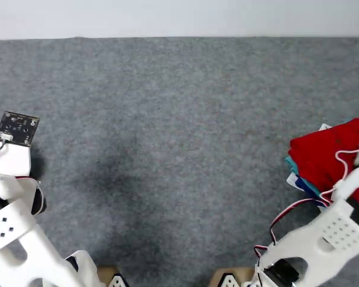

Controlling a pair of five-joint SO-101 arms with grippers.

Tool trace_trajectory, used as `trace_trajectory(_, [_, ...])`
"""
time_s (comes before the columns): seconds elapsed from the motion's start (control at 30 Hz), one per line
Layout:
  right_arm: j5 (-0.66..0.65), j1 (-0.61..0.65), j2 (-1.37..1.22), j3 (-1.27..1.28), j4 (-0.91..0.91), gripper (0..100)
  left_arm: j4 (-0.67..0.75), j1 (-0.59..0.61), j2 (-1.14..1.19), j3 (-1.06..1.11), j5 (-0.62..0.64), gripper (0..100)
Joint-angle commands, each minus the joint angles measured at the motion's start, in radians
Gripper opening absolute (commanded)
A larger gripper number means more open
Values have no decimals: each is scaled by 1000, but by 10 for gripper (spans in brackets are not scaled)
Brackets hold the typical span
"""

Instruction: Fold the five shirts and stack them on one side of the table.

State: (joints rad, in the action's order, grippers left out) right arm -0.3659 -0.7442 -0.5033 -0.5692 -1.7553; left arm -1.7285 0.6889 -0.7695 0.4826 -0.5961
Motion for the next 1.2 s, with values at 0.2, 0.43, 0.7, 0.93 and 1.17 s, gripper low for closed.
trace_trajectory(0.2, [17,41,-21,206,-35,35,-2,-6,-11,-4,-8,8])
trace_trajectory(0.43, [14,47,165,95,-36,35,-2,-6,-11,-4,-8,8])
trace_trajectory(0.7, [21,237,325,135,-36,35,-5,-6,-18,-5,-8,8])
trace_trajectory(0.93, [104,386,199,310,140,35,-6,-6,-18,-5,-8,8])
trace_trajectory(1.17, [126,443,119,298,166,35,-6,-6,-20,-5,-8,8])
